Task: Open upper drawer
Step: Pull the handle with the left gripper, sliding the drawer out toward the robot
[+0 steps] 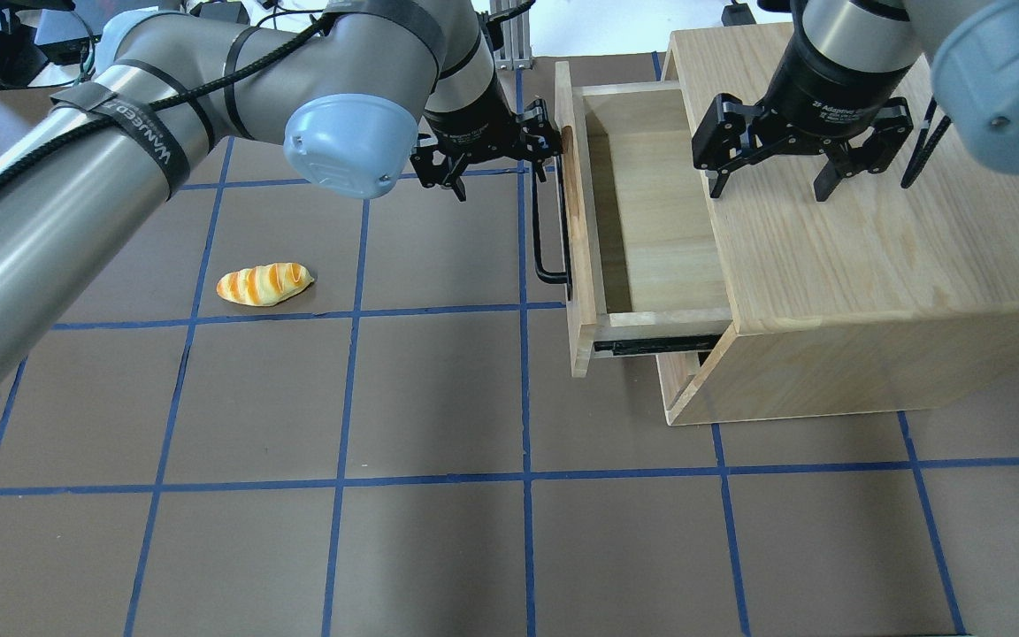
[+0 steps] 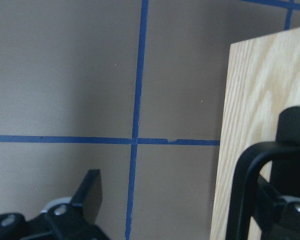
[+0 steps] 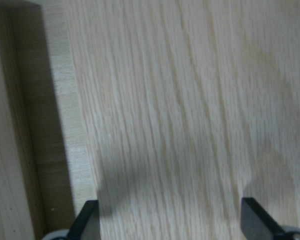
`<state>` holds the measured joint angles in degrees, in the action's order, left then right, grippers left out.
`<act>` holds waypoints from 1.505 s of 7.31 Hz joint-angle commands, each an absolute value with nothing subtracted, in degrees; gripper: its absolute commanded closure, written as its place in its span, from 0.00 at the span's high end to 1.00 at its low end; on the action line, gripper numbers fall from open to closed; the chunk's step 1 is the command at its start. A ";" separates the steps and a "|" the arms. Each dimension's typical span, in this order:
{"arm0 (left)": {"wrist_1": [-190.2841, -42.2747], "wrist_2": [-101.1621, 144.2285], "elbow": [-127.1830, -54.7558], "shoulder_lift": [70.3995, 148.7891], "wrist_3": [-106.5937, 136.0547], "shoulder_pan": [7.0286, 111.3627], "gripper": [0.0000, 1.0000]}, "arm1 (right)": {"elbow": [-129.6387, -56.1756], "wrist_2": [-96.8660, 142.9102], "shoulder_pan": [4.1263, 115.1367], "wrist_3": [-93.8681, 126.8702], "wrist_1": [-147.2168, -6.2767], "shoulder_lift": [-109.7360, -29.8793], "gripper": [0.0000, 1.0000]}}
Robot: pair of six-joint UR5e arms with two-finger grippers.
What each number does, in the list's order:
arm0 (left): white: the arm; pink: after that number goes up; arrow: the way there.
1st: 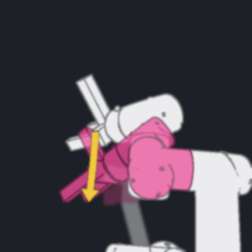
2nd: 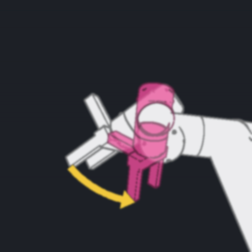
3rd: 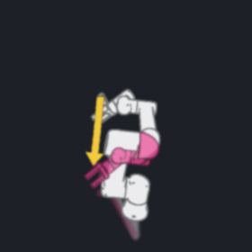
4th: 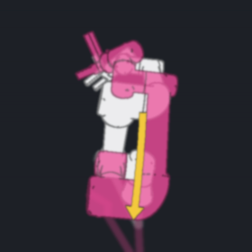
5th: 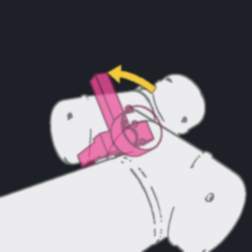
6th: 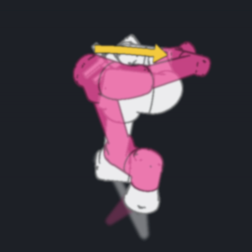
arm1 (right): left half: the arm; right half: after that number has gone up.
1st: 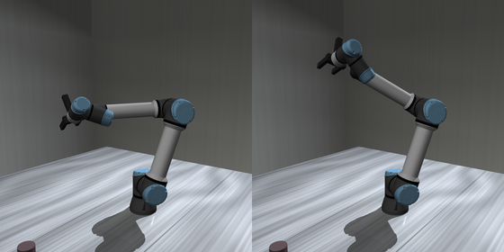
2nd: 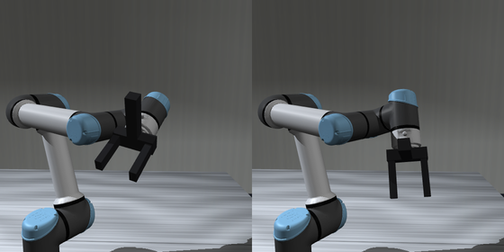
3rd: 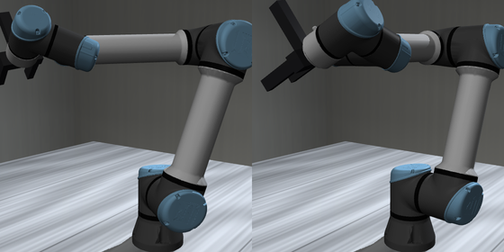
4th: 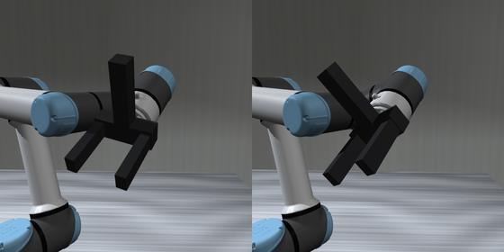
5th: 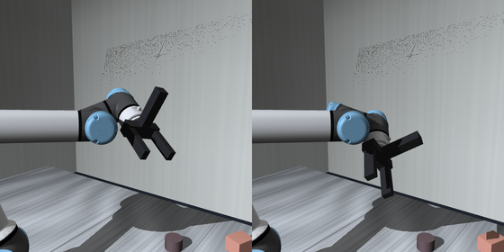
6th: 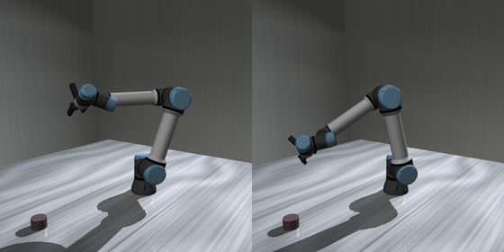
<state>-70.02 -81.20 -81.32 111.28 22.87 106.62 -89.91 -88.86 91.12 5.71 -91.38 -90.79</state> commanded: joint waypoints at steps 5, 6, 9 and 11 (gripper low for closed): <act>-72.42 -81.30 -81.47 110.21 19.44 104.51 1.00 | -89.91 -88.86 91.14 5.71 -91.41 -90.79 1.00; -72.68 -81.21 -81.39 110.21 19.16 103.98 1.00 | -89.91 -88.86 91.14 5.71 -91.41 -90.79 1.00; -74.43 -81.21 -80.95 109.17 19.33 103.89 1.00 | -89.91 -88.86 91.14 5.71 -91.41 -90.79 1.00; -80.74 -81.21 -77.63 107.67 19.95 103.89 1.00 | -89.91 -88.86 91.14 5.71 -91.32 -90.79 1.00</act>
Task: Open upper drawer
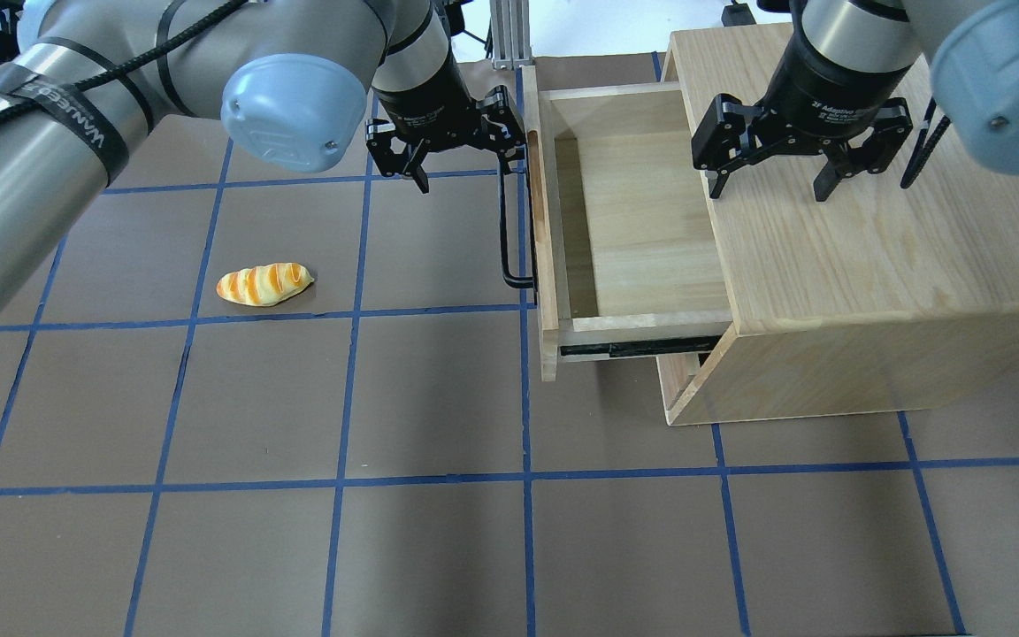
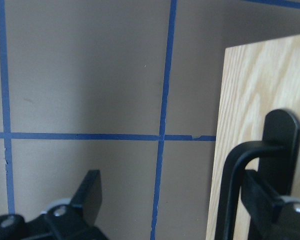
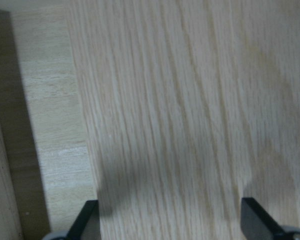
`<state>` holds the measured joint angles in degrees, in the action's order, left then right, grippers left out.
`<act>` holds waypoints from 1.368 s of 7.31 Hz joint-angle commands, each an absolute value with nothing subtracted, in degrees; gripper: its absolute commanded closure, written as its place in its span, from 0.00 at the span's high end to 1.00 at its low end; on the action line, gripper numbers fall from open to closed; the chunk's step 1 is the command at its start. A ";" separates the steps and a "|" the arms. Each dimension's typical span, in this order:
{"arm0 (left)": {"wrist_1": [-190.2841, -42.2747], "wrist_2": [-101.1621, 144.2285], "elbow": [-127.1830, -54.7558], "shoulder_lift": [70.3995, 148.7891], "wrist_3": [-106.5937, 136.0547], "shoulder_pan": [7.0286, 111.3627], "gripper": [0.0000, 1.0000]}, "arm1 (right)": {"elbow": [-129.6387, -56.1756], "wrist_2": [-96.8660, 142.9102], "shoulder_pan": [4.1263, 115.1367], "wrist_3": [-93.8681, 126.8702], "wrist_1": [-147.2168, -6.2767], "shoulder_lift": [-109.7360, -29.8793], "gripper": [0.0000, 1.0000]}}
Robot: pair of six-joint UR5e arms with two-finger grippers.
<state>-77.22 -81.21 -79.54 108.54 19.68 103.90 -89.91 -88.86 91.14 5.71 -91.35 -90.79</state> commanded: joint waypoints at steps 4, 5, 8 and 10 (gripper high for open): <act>-83.92 -82.09 -76.99 105.13 18.31 100.04 1.00 | -89.91 -88.86 91.14 5.71 -91.41 -90.79 1.00; -84.54 -82.96 -76.82 103.81 9.75 97.93 1.00 | -89.91 -88.86 91.14 5.71 -91.32 -90.79 1.00; -86.03 -91.53 -78.22 99.86 1.08 87.39 1.00 | -89.91 -88.94 91.14 5.71 -91.41 -90.79 1.00; -88.86 -92.29 -79.01 97.39 -0.87 84.48 1.00 | -89.91 -88.95 91.14 5.71 -91.32 -90.79 1.00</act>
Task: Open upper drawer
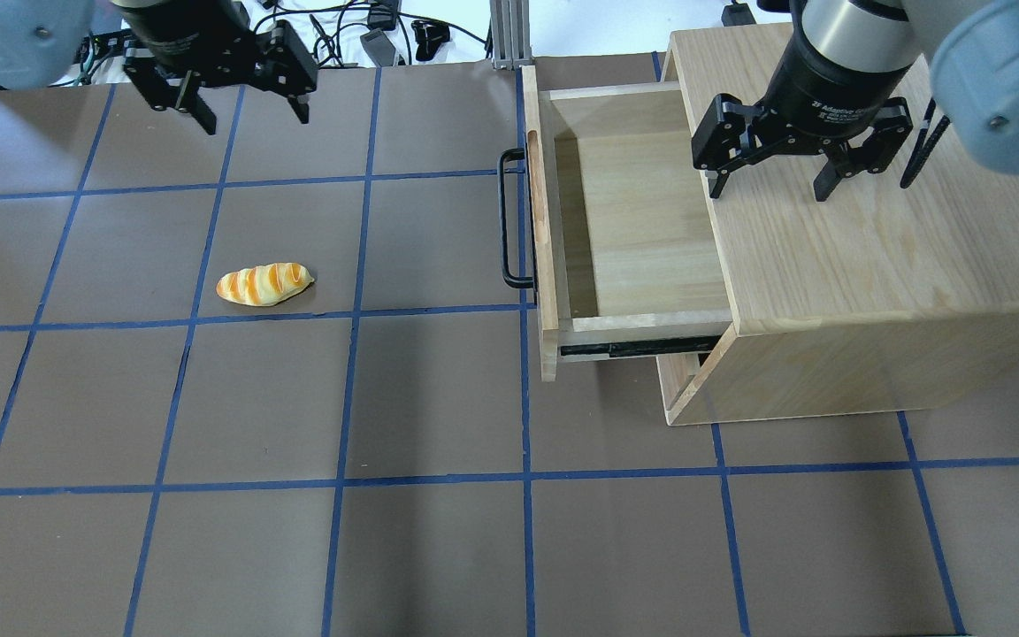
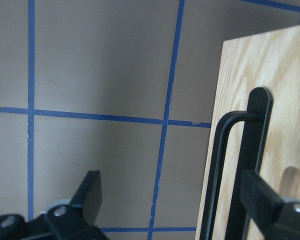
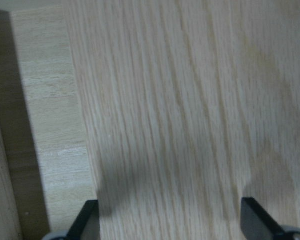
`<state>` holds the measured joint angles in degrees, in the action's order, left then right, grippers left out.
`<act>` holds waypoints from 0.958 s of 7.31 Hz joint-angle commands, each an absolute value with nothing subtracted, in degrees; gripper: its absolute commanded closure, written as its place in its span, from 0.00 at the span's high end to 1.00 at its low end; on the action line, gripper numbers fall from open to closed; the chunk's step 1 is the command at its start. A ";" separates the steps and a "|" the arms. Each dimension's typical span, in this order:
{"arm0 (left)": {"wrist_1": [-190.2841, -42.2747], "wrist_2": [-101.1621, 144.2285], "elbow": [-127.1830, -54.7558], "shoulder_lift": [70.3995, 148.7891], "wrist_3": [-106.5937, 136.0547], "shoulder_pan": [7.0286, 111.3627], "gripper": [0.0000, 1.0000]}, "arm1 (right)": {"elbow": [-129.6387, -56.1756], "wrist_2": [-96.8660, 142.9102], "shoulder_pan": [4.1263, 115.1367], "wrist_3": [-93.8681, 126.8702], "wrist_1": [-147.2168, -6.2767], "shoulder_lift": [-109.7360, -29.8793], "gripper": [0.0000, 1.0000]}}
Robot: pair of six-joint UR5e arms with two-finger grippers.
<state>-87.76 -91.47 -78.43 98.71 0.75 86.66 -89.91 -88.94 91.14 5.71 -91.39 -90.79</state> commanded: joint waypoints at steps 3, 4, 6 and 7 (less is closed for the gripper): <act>-87.55 -91.94 -83.75 94.67 -4.31 84.29 1.00 | -89.91 -88.86 91.14 5.71 -91.41 -90.79 1.00; -87.02 -91.59 -84.02 94.75 -4.31 84.55 1.00 | -89.91 -88.86 91.06 5.71 -91.32 -90.79 1.00; -86.57 -91.67 -84.11 94.57 -4.22 87.00 1.00 | -89.91 -88.94 91.14 5.71 -91.41 -90.79 1.00; -86.57 -91.50 -84.20 94.57 -2.83 87.27 1.00 | -89.91 -88.86 91.14 5.71 -91.32 -90.79 1.00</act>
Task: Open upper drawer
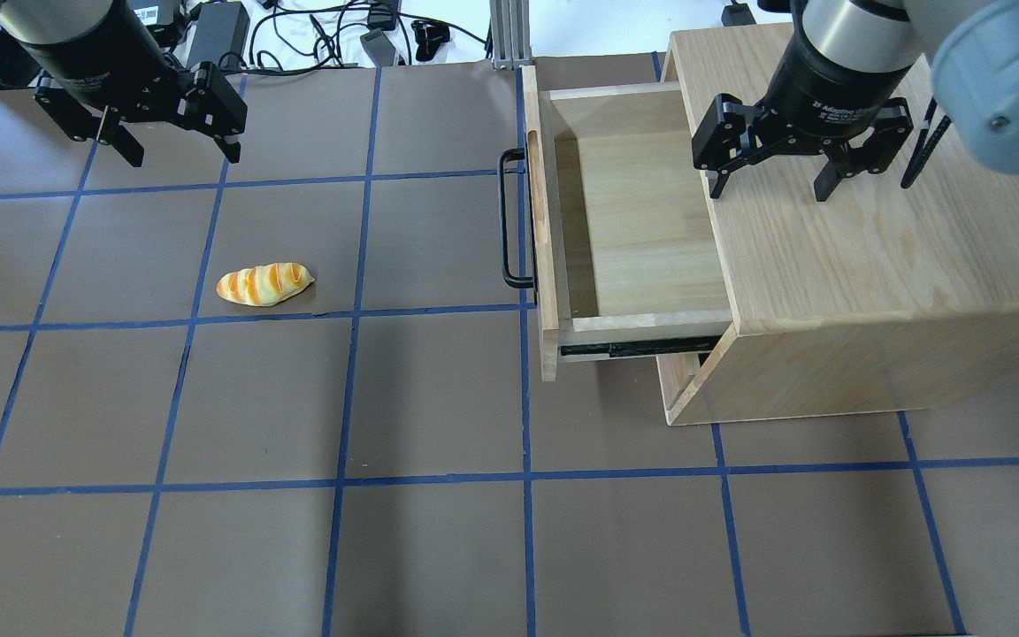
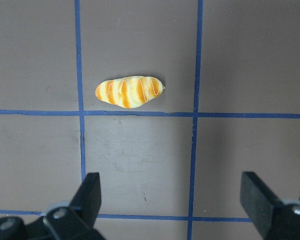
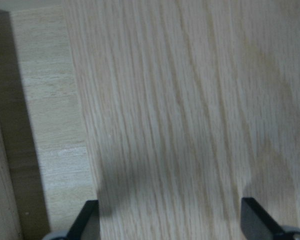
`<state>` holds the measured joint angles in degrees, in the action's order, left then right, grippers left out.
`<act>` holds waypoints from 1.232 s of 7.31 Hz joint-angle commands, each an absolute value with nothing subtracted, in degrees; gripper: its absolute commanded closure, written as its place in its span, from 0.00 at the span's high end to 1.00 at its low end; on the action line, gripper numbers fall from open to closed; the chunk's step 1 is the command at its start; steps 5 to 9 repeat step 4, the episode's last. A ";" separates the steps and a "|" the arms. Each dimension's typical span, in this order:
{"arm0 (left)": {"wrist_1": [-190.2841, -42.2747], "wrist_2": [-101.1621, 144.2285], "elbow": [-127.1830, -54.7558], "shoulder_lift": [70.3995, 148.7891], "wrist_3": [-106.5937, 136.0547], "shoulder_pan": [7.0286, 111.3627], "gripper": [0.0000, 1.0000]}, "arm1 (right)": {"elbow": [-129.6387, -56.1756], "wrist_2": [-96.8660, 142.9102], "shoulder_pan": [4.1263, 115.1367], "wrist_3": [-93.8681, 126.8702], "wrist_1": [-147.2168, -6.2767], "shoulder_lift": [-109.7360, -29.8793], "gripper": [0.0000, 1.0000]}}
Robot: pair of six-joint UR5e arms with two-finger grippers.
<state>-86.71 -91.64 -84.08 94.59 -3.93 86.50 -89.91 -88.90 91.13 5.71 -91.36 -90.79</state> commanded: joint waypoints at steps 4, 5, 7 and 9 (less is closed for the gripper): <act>-86.66 -91.76 -85.25 93.52 -3.08 87.19 1.00 | -89.91 -88.94 91.14 5.71 -91.32 -90.79 1.00; -86.66 -91.76 -85.25 93.52 -3.08 87.19 1.00 | -89.91 -88.94 91.14 5.71 -91.32 -90.79 1.00; -86.66 -91.76 -85.25 93.52 -3.08 87.19 1.00 | -89.91 -88.94 91.14 5.71 -91.32 -90.79 1.00; -86.66 -91.76 -85.25 93.52 -3.08 87.19 1.00 | -89.91 -88.94 91.14 5.71 -91.32 -90.79 1.00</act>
